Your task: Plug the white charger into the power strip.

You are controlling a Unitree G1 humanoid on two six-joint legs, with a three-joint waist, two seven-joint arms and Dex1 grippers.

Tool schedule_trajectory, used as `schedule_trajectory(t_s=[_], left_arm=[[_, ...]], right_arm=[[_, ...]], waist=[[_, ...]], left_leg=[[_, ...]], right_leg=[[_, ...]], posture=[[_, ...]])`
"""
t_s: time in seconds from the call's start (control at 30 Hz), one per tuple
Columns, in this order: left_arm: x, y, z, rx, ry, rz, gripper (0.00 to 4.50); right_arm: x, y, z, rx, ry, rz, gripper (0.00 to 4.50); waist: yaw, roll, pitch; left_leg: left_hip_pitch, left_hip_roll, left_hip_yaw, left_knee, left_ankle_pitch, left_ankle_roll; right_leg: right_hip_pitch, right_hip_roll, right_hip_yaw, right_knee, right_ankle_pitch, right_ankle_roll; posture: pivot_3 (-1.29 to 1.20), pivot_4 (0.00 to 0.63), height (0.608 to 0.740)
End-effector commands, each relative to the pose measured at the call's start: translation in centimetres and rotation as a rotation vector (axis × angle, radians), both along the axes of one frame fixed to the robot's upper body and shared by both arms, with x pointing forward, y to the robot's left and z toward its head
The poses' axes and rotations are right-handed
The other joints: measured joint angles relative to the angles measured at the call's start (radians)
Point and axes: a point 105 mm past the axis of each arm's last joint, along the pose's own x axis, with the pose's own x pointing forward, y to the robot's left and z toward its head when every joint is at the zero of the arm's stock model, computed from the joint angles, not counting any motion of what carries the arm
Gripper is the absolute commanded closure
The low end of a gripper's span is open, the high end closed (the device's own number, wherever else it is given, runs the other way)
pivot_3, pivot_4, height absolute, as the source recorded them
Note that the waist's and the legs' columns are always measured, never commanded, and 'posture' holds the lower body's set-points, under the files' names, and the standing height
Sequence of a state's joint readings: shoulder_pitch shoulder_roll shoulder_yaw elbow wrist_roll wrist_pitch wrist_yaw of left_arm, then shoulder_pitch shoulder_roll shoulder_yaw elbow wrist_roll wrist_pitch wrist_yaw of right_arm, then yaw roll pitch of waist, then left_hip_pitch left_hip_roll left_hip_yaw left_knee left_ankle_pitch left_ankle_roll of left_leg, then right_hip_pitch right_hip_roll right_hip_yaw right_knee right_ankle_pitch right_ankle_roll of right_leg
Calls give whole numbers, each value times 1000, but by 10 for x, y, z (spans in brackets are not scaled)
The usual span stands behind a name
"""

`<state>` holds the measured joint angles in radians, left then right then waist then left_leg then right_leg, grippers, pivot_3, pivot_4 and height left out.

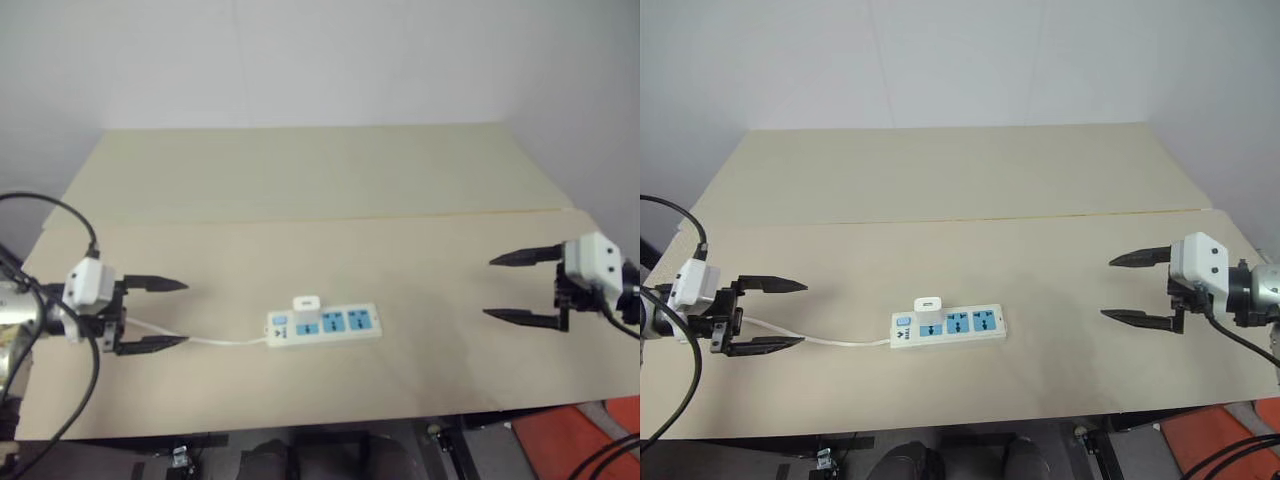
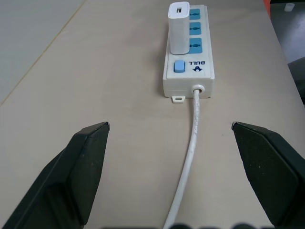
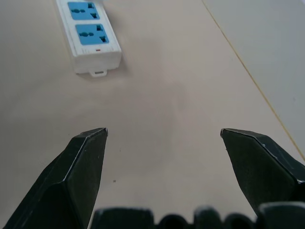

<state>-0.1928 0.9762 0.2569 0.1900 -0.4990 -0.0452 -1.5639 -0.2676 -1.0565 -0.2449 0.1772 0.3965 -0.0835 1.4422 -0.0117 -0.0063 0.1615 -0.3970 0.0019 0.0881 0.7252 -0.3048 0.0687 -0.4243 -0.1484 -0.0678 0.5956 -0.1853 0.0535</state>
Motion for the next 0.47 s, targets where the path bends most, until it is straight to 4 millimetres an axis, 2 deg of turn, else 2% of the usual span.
schedule_trajectory(t_s=[0.03, 0.47], left_arm=[[-1, -4, 7, -3, -34, -5, 22], [-8, -13, 3, -9, 14, -1, 22]], right_arm=[[-5, -2, 11, -15, -39, -5, 0], [-13, 16, -2, 25, 6, 0, 0]], waist=[[1, 0, 0], [1, 0, 0]], left_leg=[[0, 0, 0, 0, 0, 0], [0, 1, 0, 0, 0, 0]], right_leg=[[0, 0, 0, 0, 0, 0], [0, 0, 0, 0, 0, 0]], posture=[[0, 150, 740], [0, 150, 740]])
